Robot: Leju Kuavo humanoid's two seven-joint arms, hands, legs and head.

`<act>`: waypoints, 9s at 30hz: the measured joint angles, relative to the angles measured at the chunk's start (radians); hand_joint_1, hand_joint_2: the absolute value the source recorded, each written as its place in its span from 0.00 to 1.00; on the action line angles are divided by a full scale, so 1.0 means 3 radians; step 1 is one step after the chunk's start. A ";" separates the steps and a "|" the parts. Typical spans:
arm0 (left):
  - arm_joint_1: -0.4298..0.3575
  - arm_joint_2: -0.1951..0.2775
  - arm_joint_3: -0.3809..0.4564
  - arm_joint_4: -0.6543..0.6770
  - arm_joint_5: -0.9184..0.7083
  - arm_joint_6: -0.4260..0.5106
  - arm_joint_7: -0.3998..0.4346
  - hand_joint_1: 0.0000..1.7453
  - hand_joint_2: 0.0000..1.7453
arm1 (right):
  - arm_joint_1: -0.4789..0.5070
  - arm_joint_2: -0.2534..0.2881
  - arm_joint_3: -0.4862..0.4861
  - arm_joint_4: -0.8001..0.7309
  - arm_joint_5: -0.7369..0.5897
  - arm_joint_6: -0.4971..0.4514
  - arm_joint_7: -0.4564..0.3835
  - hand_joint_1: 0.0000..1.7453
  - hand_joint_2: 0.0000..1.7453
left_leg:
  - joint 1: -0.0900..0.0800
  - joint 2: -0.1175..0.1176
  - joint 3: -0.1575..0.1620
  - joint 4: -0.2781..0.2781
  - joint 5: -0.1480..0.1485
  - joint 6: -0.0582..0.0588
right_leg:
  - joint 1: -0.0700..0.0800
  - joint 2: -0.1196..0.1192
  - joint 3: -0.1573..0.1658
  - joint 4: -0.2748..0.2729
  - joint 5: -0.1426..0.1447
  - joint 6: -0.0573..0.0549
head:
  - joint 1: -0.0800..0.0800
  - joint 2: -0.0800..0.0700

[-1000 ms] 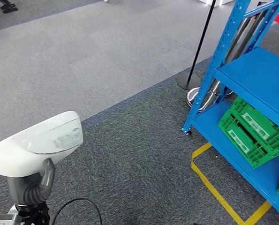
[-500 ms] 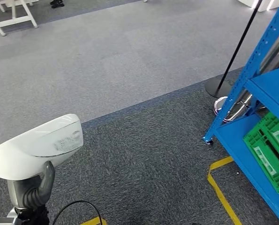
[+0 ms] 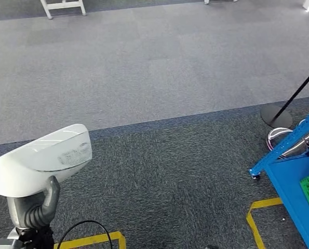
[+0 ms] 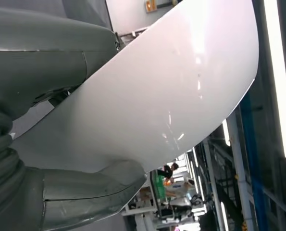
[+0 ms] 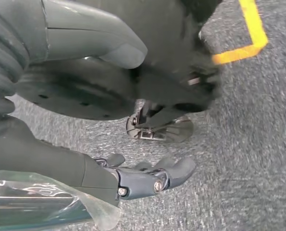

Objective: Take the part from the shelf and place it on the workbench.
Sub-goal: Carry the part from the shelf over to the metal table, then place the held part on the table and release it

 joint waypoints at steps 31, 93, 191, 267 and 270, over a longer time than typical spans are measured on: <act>-0.0005 0.0015 0.0017 -0.0007 -0.0030 -0.0069 0.0026 1.00 1.00 | -0.0018 0.0057 0.0017 0.0003 0.0049 0.0004 0.0016 0.00 1.00 | 0.0011 -0.0011 -0.0012 0.0029 -0.0011 -0.0008 | -0.0007 0.0000 -0.0060 0.0086 -0.0001 0.0003 | -0.0001 -0.0001; 0.0042 0.0033 0.0210 -0.0018 -0.0092 -0.0076 0.0140 1.00 1.00 | 0.0039 0.0055 0.0210 0.0016 0.0222 -0.0063 0.0092 0.00 1.00 | 0.0019 -0.0062 -0.0024 0.0006 0.0012 0.0002 | -0.0003 0.0010 -0.0094 0.0113 0.0028 0.0011 | -0.0026 0.0000; 0.0072 -0.0212 0.0563 -0.0112 0.0386 -0.0144 0.0019 1.00 1.00 | 0.0011 0.0125 0.0239 -0.0015 0.0322 -0.0363 0.0012 0.00 1.00 | 0.0023 -0.0021 0.0295 0.0084 -0.0344 -0.0053 | 0.0056 0.0035 -0.0016 -0.0638 0.0486 -0.0094 | -0.0042 -0.0001; -0.0577 0.0695 0.1161 0.0920 -0.4504 0.1398 0.1578 1.00 1.00 | -0.0104 0.0163 0.0358 -0.0017 0.0366 -0.0169 0.0103 0.00 1.00 | 0.0065 0.0021 -0.0167 0.0127 0.0016 -0.0097 | -0.0001 0.0028 0.0552 -0.0930 0.0279 -0.0014 | -0.0061 -0.0001; -0.0778 0.0880 0.1047 0.1199 -0.4452 0.1397 0.1691 1.00 1.00 | -0.0127 0.0163 0.0419 -0.0017 0.0310 -0.0133 0.0108 0.00 1.00 | 0.0065 0.0019 -0.0161 0.0119 0.0020 -0.0105 | -0.0001 0.0025 0.0553 -0.0930 0.0279 -0.0014 | -0.0061 -0.0001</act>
